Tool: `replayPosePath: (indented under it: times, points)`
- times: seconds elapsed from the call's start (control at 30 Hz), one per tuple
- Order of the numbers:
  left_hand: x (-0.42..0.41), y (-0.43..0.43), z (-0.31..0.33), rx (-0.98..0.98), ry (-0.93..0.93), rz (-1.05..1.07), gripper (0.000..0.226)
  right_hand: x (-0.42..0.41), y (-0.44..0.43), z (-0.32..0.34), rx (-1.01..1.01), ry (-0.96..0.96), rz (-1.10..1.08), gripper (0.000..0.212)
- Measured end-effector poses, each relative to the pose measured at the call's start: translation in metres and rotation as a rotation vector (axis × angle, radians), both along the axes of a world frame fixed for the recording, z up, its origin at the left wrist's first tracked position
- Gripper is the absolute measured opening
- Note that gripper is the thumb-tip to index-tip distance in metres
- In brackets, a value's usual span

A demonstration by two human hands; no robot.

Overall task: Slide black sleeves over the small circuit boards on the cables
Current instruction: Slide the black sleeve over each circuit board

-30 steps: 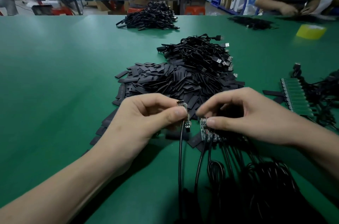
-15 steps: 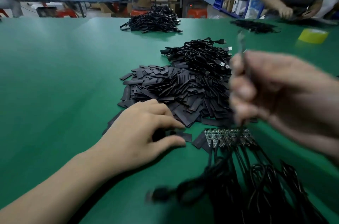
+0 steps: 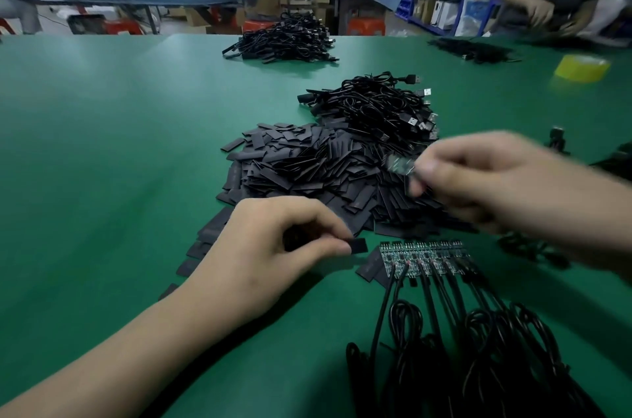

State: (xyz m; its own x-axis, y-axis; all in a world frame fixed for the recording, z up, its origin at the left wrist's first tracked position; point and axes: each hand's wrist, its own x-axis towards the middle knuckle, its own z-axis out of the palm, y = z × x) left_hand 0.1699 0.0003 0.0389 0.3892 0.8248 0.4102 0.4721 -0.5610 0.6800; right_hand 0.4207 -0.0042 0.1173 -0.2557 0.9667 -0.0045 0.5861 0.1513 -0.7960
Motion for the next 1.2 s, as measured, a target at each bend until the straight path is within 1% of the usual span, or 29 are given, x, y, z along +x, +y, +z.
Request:
replayPosePath:
  times: [0.03,0.1,0.17,0.27,0.3,0.37,0.43,0.5,0.57,0.63,0.77,0.83,0.93,1.03,1.2]
  points:
    - [0.001,-0.001,0.0,-0.047,-0.088,-0.007,0.008,-0.008,-0.002,-0.011,0.003,-0.059,0.056,0.039]
    - [0.003,-0.002,0.001,-0.145,-0.248,-0.037,0.01,-0.022,-0.002,-0.035,0.046,-0.058,0.103,0.034]
    - [0.003,-0.001,0.0,-0.208,-0.352,-0.06,0.012,-0.028,-0.002,-0.046,0.027,0.033,0.108,0.028]
    - [0.004,-0.002,-0.001,-0.227,-0.398,-0.045,0.013,-0.028,-0.003,-0.052,-0.094,0.235,0.078,0.025]
    - [0.005,-0.002,-0.001,-0.224,-0.404,-0.036,0.014,-0.028,-0.004,-0.053,-0.116,0.274,0.084,0.024]
    - [0.006,-0.004,-0.003,-0.175,-0.37,-0.011,0.016,-0.029,-0.005,-0.056,-0.126,0.32,0.073,0.02]
    - [0.006,-0.005,-0.004,-0.041,-0.257,0.037,0.018,-0.031,-0.006,-0.058,-0.109,0.333,0.047,0.019]
    - [0.006,-0.006,-0.002,0.121,-0.116,0.077,0.025,-0.031,-0.006,-0.061,-0.088,0.317,0.035,0.019]
    - [0.006,-0.008,0.0,0.215,-0.041,0.094,0.028,-0.031,-0.007,-0.062,-0.071,0.306,0.042,0.017]
    - [0.007,-0.008,0.001,0.235,-0.035,0.108,0.025,-0.031,-0.007,-0.062,-0.031,0.261,0.048,0.017]
    - [0.004,-0.005,0.002,0.184,-0.095,0.155,0.023,-0.024,-0.005,-0.059,0.107,0.161,0.01,0.024]
    - [0.003,-0.004,0.003,0.165,-0.122,0.174,0.023,-0.018,-0.004,-0.057,0.132,0.094,0.002,0.032]
    - [0.002,-0.004,0.003,0.171,-0.122,0.176,0.018,-0.015,-0.006,-0.058,0.13,0.019,0.016,0.031]
    - [0.004,-0.005,0.004,0.198,-0.089,0.167,0.018,-0.015,-0.008,-0.06,0.077,0.048,0.048,0.029]
    - [0.004,-0.005,0.004,0.235,-0.062,0.17,0.019,-0.014,-0.006,-0.06,-0.011,0.156,0.078,0.036]
